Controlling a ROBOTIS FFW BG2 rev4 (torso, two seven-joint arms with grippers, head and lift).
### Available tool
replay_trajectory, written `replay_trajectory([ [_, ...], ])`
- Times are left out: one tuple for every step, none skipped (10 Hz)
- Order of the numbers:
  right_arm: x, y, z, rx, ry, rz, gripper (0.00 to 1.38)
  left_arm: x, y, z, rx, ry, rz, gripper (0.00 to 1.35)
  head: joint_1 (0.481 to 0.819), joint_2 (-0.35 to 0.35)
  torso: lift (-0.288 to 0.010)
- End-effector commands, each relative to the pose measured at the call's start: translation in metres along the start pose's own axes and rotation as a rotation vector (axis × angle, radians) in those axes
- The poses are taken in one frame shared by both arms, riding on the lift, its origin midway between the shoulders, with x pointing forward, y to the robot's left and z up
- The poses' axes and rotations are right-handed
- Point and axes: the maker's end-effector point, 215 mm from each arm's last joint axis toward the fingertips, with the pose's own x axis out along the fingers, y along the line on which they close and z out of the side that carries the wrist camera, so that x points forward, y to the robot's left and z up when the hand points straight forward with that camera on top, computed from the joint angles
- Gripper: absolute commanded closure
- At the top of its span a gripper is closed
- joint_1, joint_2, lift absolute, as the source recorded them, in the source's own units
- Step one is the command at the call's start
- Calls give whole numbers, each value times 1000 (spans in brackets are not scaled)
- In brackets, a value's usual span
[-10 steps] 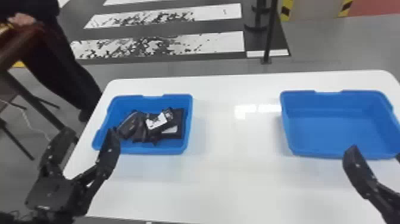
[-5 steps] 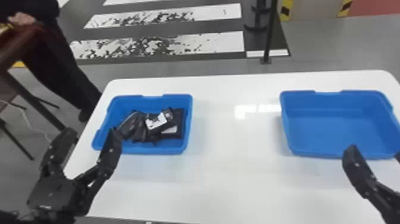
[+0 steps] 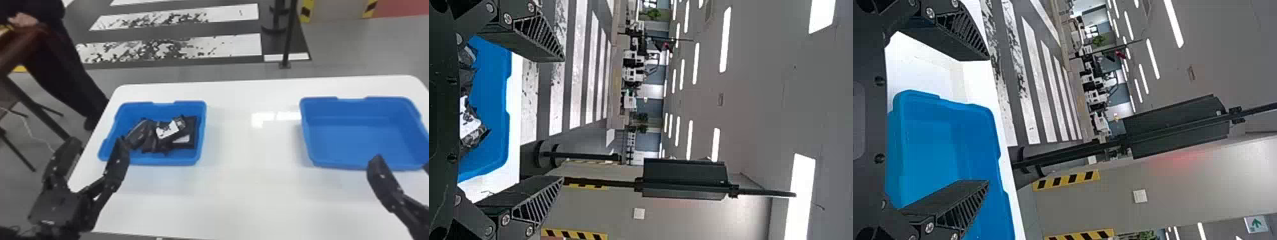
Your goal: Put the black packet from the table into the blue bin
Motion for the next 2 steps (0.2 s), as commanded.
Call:
replay_trajectory([
  [0, 0, 0, 2, -2, -1, 134, 0, 0, -1, -3, 1, 0, 197, 695, 152, -110],
  [0, 0, 0, 2, -2, -1, 134, -1, 0, -1, -5, 3, 1, 197, 695, 153, -110],
])
